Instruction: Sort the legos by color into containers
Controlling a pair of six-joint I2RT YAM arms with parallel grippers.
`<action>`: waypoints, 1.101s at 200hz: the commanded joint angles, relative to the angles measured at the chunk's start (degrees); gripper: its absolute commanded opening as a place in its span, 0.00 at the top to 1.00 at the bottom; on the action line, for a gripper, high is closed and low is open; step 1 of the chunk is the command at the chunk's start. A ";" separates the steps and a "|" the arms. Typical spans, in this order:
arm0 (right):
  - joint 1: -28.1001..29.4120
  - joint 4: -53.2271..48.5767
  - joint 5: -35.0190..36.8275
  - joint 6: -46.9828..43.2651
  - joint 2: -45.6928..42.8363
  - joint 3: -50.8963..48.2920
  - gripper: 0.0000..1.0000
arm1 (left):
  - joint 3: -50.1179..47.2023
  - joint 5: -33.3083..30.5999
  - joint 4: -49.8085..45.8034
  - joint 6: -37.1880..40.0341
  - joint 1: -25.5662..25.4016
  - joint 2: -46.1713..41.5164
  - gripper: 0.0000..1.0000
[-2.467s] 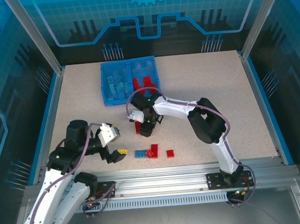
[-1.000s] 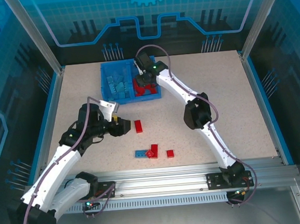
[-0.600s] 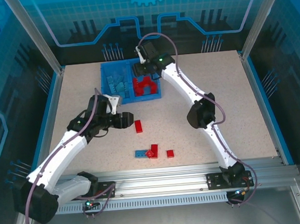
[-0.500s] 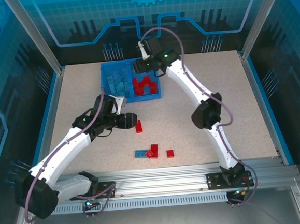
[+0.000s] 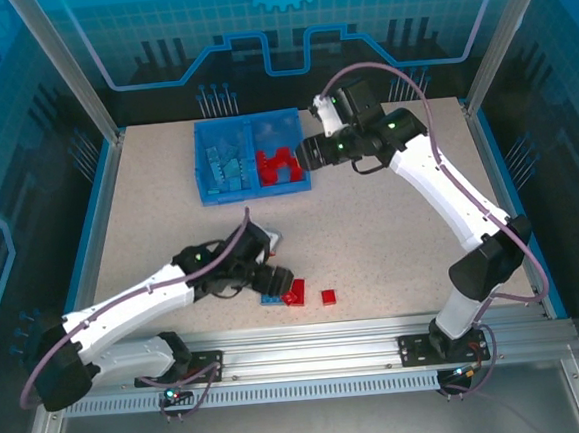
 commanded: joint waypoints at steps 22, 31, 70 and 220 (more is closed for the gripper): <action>-0.41 -1.56 -0.80 -1.99 -1.24 -3.24 0.26 | -4.31 0.48 2.91 23.14 -1.47 -5.67 0.22; -0.40 -1.64 -0.97 -2.10 -1.14 -3.14 0.25 | -4.18 3.45 2.31 31.37 -1.55 -5.27 0.19; -0.40 -1.87 -1.64 -2.06 -1.37 -3.04 0.25 | -10.33 6.77 4.67 57.56 -0.88 -7.02 0.05; -0.76 -2.69 0.21 -2.43 -4.64 -6.33 0.25 | -14.60 15.43 18.68 70.11 6.96 8.62 0.13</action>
